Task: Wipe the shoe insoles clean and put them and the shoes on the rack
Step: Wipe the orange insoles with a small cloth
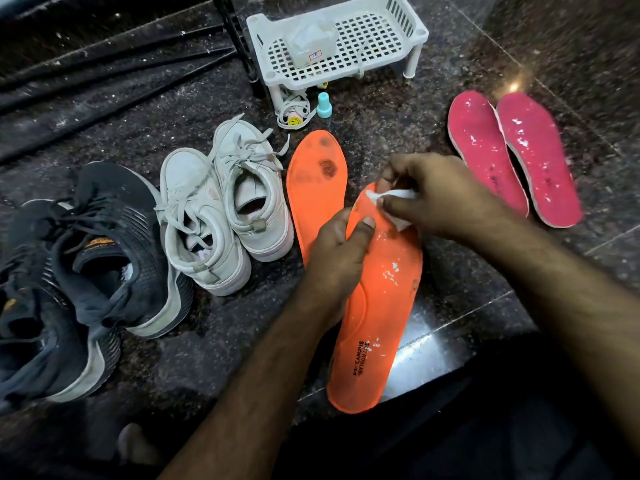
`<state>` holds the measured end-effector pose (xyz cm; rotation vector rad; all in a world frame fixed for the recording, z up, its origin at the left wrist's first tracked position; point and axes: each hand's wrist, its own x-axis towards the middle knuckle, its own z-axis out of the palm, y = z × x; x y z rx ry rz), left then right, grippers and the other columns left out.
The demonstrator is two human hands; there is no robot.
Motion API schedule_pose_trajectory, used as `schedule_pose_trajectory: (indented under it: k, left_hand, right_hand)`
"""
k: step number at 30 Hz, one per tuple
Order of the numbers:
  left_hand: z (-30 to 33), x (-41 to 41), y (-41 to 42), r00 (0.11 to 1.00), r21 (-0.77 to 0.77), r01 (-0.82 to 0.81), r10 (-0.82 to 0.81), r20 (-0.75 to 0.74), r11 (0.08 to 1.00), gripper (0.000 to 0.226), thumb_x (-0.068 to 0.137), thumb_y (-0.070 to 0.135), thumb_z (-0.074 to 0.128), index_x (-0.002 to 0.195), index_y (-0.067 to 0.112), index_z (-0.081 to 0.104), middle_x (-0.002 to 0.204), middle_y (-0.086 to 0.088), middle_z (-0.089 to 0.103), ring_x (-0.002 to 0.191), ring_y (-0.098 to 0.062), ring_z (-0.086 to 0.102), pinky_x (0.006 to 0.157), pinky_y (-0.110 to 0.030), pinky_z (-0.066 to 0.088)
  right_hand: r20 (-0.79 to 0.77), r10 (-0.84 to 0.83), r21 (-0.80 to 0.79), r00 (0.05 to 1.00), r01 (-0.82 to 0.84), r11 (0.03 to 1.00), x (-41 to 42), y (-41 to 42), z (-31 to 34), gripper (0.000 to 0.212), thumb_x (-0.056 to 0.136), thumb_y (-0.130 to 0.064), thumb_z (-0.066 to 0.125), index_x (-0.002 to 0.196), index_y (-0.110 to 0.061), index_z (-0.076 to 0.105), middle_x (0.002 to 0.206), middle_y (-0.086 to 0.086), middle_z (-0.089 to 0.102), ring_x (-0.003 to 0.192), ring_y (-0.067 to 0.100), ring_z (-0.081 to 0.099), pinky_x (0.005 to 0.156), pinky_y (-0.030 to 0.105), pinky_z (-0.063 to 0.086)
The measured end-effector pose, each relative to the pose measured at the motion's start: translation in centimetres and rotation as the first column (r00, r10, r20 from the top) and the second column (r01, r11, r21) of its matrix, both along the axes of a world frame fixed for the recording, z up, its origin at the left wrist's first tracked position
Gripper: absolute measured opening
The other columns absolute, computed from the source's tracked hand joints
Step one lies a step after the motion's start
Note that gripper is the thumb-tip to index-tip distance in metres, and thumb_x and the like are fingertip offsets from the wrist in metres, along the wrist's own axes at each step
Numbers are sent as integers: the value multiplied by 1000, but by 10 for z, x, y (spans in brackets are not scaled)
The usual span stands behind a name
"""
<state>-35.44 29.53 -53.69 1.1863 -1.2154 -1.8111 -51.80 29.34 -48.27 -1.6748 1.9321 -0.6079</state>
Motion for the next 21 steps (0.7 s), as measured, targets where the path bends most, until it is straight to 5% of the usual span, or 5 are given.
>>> schedule_pose_trajectory:
  k: [4, 8, 13, 18, 21]
  left_hand:
    - [-1, 0, 1, 1000, -8, 6, -5, 24, 1000, 17, 104, 16, 54, 113, 8, 66, 98, -13, 74, 84, -23, 68, 85, -46, 57]
    - [0, 0, -1, 1000, -4, -11, 11, 14, 1000, 18, 103, 16, 54, 114, 11, 67, 102, -21, 73, 85, -27, 67, 86, -53, 56]
    - [-1, 1, -1, 998, -7, -25, 25, 54, 1000, 17, 104, 14, 53, 115, 13, 66, 107, -19, 73, 88, -27, 68, 92, -56, 56]
    - [1, 1, -2, 998, -13, -44, 44, 49, 999, 26, 94, 24, 55, 117, 17, 65, 111, -18, 73, 102, -40, 68, 94, -62, 53]
    - [-2, 0, 0, 998, -29, -17, 19, 59, 999, 25, 97, 21, 54, 119, 16, 64, 112, -16, 73, 105, -40, 68, 95, -61, 53]
  right_hand:
    - [-89, -210, -99, 974, 201, 975, -12, -2, 5, 9, 80, -24, 70, 87, -23, 64, 77, -4, 70, 74, 14, 66, 67, 29, 50]
    - [103, -7, -37, 995, 11, 999, 2, 0, 7, 13, 81, -33, 75, 86, -24, 67, 75, -6, 70, 69, 9, 65, 68, 29, 53]
    - [-213, -164, -32, 963, 161, 986, -9, -3, 2, 7, 80, -31, 70, 84, -26, 66, 76, -7, 69, 74, 15, 65, 67, 27, 48]
    - [136, -17, 43, 991, 11, 999, -1, 0, 9, 17, 76, -41, 73, 82, -26, 68, 75, -5, 71, 74, 13, 67, 69, 28, 50]
    - [-97, 30, 148, 995, -16, 989, 5, 1, -2, 8, 76, -33, 75, 78, -28, 70, 73, -6, 71, 75, 14, 68, 70, 30, 53]
